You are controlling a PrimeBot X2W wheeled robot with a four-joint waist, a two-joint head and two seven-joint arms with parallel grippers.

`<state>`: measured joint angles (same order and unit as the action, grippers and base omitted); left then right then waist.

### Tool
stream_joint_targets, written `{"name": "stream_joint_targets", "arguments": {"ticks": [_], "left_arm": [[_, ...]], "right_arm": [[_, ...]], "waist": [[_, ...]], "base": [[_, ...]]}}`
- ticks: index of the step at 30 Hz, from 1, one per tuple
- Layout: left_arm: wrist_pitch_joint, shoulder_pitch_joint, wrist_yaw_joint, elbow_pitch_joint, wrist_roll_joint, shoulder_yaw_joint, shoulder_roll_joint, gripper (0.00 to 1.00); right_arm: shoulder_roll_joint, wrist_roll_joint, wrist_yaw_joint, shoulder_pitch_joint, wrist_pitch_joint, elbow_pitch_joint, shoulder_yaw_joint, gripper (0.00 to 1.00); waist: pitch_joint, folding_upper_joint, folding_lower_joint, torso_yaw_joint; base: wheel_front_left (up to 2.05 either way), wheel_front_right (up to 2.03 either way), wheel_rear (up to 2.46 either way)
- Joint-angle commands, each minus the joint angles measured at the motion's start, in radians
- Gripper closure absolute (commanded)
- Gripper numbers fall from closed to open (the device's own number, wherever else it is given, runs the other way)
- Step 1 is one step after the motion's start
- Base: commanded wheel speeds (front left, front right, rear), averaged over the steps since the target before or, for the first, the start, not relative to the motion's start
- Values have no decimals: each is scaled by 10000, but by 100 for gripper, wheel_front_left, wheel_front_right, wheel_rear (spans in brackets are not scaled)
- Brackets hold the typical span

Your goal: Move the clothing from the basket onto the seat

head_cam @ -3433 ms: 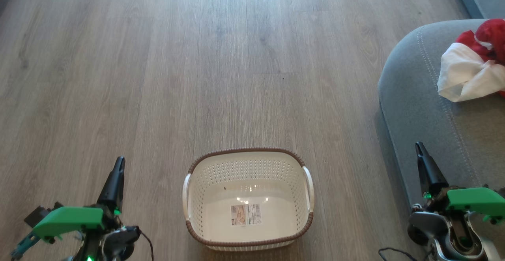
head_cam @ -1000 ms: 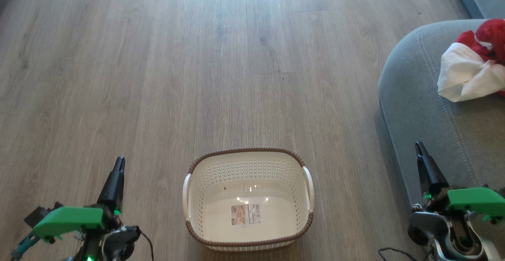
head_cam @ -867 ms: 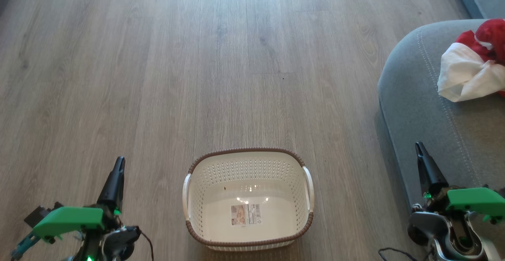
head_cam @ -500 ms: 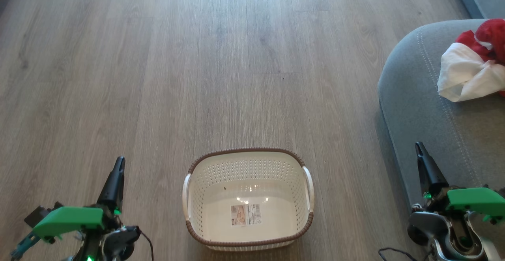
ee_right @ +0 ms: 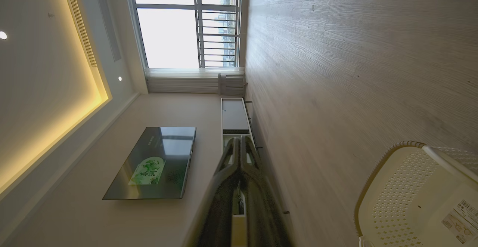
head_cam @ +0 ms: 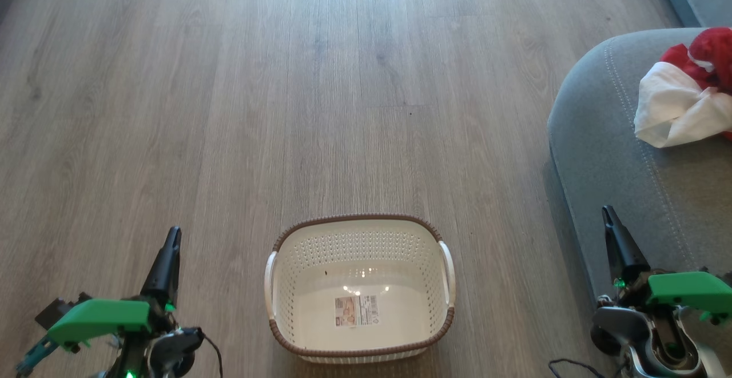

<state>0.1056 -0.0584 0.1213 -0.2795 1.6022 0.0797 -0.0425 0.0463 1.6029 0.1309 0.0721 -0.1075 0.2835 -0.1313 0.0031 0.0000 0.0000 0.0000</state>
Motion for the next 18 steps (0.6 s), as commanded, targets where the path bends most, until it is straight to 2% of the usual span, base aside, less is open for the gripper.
{"name": "stream_joint_targets", "arguments": {"ticks": [1,18], "left_arm": [[75,-496,94,345,67,339,-77,100],[75,-495,94,345,67,339,-77,100]], "right_arm": [[39,59,-2,359,-55,-387,177,100],[39,59,-2,359,-55,-387,177,100]], "waist": [[0,0,0,0],[0,0,0,0]], "base": [[0,0,0],[0,0,0]]}}
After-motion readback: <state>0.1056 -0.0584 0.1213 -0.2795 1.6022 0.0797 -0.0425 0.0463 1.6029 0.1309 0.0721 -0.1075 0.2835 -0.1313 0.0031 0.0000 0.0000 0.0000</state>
